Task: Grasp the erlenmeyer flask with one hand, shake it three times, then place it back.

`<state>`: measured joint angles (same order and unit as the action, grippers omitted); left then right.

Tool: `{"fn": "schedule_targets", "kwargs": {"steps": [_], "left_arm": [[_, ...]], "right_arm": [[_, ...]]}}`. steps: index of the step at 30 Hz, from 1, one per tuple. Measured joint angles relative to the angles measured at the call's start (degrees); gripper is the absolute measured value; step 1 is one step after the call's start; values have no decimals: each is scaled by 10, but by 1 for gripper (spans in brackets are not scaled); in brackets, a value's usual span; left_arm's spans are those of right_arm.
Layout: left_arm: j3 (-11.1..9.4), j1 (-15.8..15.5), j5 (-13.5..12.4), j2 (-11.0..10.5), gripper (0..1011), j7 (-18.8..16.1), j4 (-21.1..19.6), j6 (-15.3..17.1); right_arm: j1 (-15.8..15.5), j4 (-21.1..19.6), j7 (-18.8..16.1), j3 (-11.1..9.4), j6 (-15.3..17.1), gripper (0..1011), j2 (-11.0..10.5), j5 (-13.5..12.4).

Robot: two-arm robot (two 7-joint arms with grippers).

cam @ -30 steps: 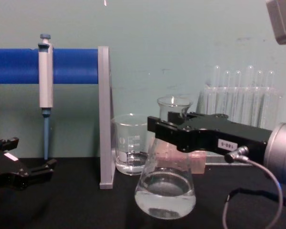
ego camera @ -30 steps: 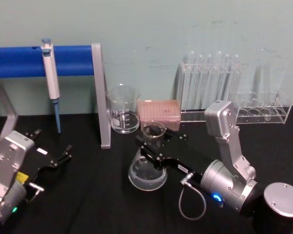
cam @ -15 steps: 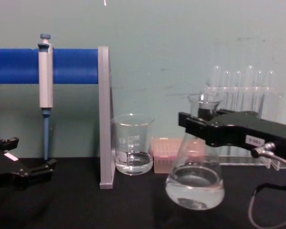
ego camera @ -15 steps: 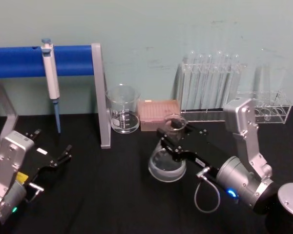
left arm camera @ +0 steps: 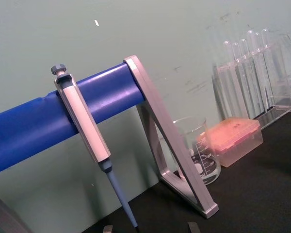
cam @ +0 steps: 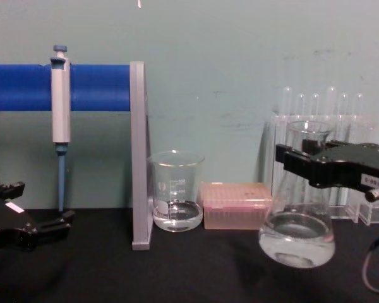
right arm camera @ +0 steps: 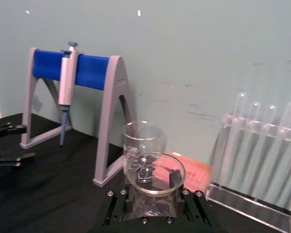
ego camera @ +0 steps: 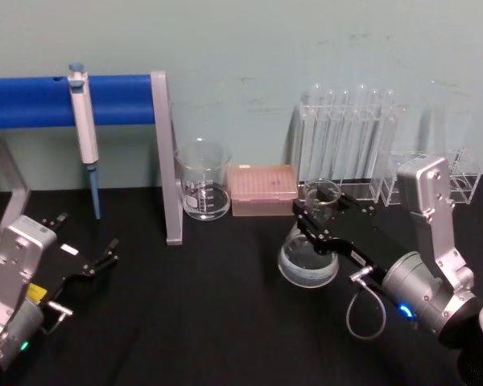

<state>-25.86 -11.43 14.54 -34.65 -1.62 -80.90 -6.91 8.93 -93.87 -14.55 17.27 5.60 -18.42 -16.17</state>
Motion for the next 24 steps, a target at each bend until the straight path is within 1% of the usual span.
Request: {"fn": "schedule_targets", "kwargs": {"steps": [4, 9, 24], "left_arm": [[0, 0, 0, 0, 1001, 0, 0, 0], [0, 0, 0, 0, 1001, 0, 0, 0], [0, 0, 0, 0, 1001, 0, 0, 0]], "right_arm": [[-2, -1, 5, -7, 0, 451, 2, 5], [-9, -4, 12, -21, 1, 451, 5, 14], [-22, -10, 21, -47, 5, 451, 13, 29]]}}
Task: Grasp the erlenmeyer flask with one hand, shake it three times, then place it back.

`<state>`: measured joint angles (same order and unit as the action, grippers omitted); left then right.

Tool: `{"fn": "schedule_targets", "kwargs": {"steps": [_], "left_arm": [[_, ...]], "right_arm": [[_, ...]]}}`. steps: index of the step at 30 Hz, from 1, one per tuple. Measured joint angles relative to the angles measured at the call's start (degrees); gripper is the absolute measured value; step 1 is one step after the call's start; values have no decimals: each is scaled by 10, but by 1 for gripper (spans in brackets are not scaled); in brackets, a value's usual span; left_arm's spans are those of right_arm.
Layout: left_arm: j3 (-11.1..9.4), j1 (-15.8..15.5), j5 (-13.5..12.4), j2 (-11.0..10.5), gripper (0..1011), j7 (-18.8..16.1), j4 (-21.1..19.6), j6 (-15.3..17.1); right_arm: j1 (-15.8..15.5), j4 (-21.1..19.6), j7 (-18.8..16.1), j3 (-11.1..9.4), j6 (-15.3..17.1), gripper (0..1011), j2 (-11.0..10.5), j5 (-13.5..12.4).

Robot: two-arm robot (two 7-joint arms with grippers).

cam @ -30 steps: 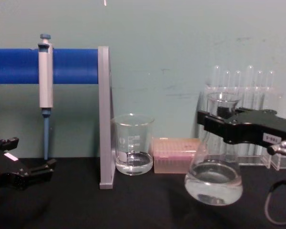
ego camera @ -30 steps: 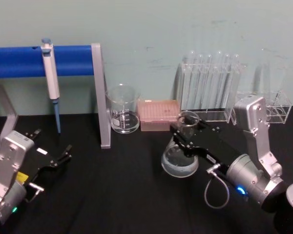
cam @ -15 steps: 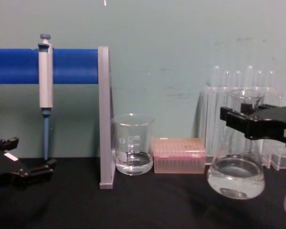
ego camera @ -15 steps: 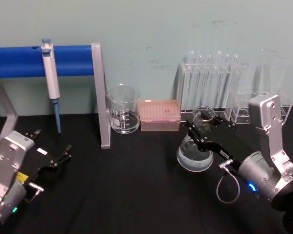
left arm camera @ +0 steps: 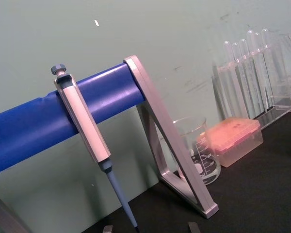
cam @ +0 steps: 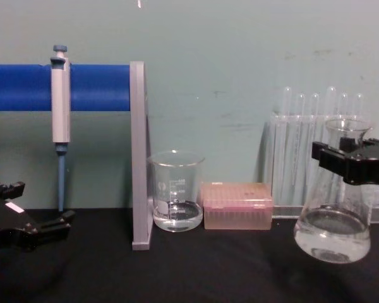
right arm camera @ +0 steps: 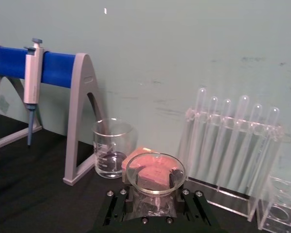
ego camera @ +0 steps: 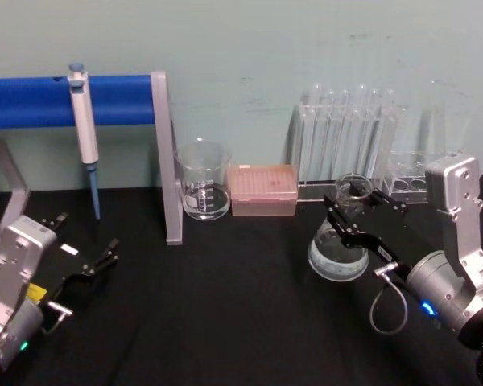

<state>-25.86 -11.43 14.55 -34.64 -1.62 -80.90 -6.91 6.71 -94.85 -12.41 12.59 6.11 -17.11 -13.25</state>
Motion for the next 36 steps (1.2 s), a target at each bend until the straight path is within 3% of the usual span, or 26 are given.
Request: {"fn": "schedule_targets", "kwargs": {"steps": [17, 28, 36], "left_arm": [[0, 0, 0, 0, 1001, 0, 0, 0], [0, 0, 0, 0, 1001, 0, 0, 0], [0, 0, 0, 0, 1001, 0, 0, 0]], "right_arm": [[1, 4, -6, -10, 5, 451, 8, 12], [15, 14, -34, 14, 4, 451, 14, 7], [33, 20, -67, 52, 0, 450, 16, -9]]}}
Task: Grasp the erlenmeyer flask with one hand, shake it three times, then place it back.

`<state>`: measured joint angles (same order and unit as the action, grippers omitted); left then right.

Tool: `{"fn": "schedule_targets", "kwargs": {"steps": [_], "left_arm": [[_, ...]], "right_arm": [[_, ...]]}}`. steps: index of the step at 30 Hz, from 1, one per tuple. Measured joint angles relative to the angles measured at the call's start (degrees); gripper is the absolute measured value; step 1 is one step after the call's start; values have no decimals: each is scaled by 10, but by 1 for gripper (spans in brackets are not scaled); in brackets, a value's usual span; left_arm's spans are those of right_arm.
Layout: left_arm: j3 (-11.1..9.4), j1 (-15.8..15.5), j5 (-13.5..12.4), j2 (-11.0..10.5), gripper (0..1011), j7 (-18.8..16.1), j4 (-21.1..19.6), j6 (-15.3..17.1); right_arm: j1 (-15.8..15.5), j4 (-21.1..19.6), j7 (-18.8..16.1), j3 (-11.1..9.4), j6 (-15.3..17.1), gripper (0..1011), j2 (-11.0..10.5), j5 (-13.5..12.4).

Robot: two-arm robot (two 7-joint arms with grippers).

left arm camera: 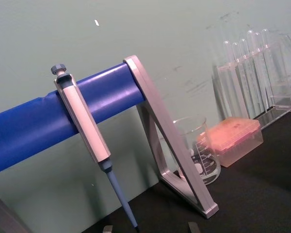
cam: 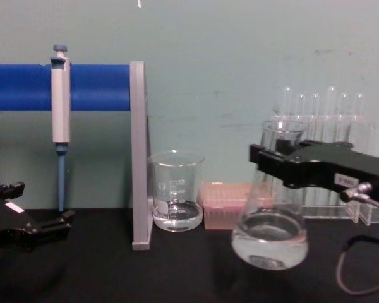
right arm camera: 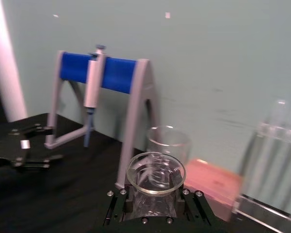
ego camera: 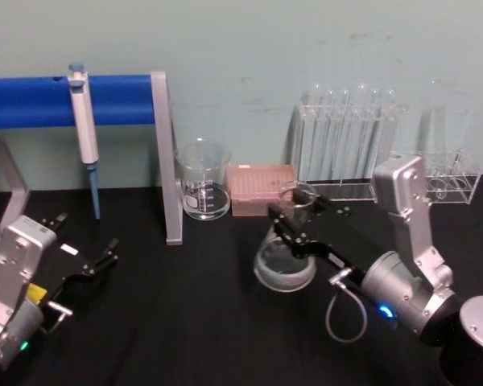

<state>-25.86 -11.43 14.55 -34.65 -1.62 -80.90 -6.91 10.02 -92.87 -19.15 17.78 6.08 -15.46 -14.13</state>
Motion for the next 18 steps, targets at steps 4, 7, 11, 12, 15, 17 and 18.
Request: {"fn": "schedule_targets", "kwargs": {"steps": [4, 7, 11, 12, 15, 17, 18], "left_arm": [[0, 0, 0, 0, 1001, 0, 0, 0], [0, 0, 0, 0, 1001, 0, 0, 0], [0, 0, 0, 0, 1001, 0, 0, 0], [0, 0, 0, 0, 1001, 0, 0, 0], [0, 0, 0, 0, 1001, 0, 0, 0], [0, 0, 0, 0, 1001, 0, 0, 0], [0, 0, 0, 0, 1001, 0, 0, 0]], "right_arm": [[5, 0, -12, 16, -1, 451, 0, -8], [7, 1, -17, 24, -2, 451, -1, -12], [10, -1, -26, 40, -3, 451, -4, -19], [10, -2, -28, 42, -3, 451, -5, -20], [11, -4, -32, 50, -3, 450, -7, -24], [12, -6, -35, 56, -3, 451, -9, -27], [12, -6, -35, 58, -3, 451, -9, -28]]}}
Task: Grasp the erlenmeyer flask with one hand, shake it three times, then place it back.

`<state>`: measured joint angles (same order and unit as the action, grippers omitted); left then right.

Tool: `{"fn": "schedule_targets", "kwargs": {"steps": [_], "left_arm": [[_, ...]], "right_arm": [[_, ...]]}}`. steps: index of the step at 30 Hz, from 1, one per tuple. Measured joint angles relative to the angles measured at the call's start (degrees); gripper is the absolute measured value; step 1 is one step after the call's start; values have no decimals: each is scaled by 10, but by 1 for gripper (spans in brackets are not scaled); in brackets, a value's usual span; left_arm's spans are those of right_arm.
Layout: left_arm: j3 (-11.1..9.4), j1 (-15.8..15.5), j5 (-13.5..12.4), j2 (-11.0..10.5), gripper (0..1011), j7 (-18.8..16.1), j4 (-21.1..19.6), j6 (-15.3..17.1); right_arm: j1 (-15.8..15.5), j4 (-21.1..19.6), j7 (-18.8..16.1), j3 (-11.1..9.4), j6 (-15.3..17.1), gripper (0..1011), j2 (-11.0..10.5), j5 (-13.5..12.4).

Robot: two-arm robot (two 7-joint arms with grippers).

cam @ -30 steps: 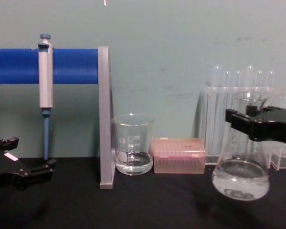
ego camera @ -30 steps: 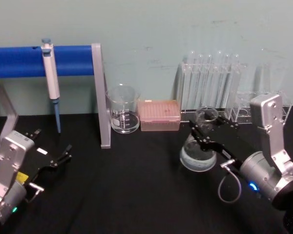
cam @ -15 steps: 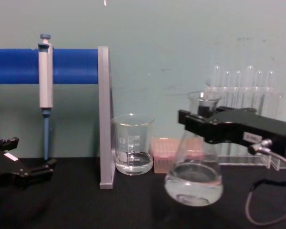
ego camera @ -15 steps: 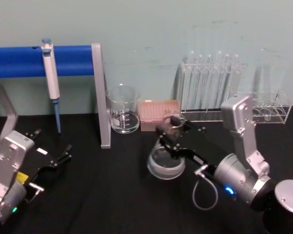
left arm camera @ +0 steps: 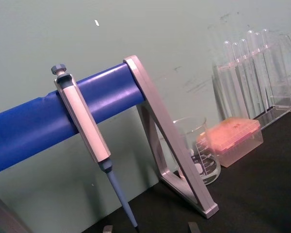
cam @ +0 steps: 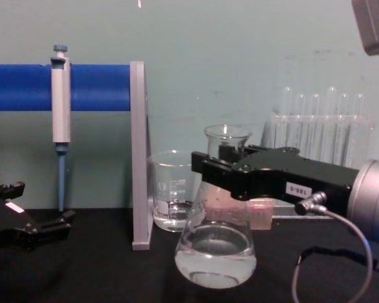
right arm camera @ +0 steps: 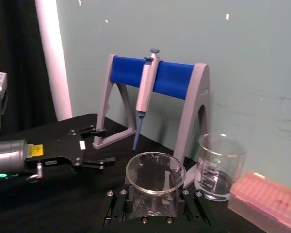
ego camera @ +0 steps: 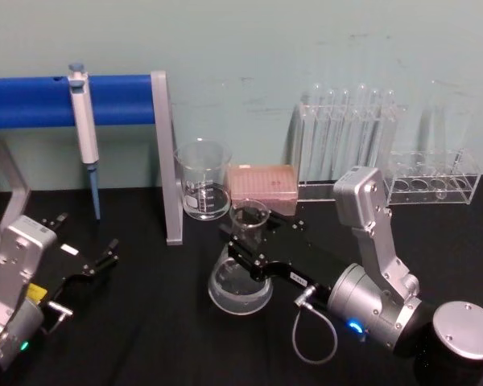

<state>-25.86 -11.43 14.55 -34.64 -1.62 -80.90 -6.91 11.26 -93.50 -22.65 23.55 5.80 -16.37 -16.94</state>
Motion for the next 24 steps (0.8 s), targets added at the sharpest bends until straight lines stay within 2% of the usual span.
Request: {"fn": "schedule_targets", "kwargs": {"steps": [5, 12, 17, 24], "left_arm": [[0, 0, 0, 0, 1001, 0, 0, 0], [0, 0, 0, 0, 1001, 0, 0, 0], [0, 0, 0, 0, 1001, 0, 0, 0], [0, 0, 0, 0, 1001, 0, 0, 0]], "right_arm": [[1, -3, 0, 10, -3, 451, -3, -6], [0, -6, 9, 11, -6, 451, -10, -9], [-3, -7, 21, 4, -7, 450, -14, -9], [-10, -8, 45, -18, -10, 451, -19, -4]]}}
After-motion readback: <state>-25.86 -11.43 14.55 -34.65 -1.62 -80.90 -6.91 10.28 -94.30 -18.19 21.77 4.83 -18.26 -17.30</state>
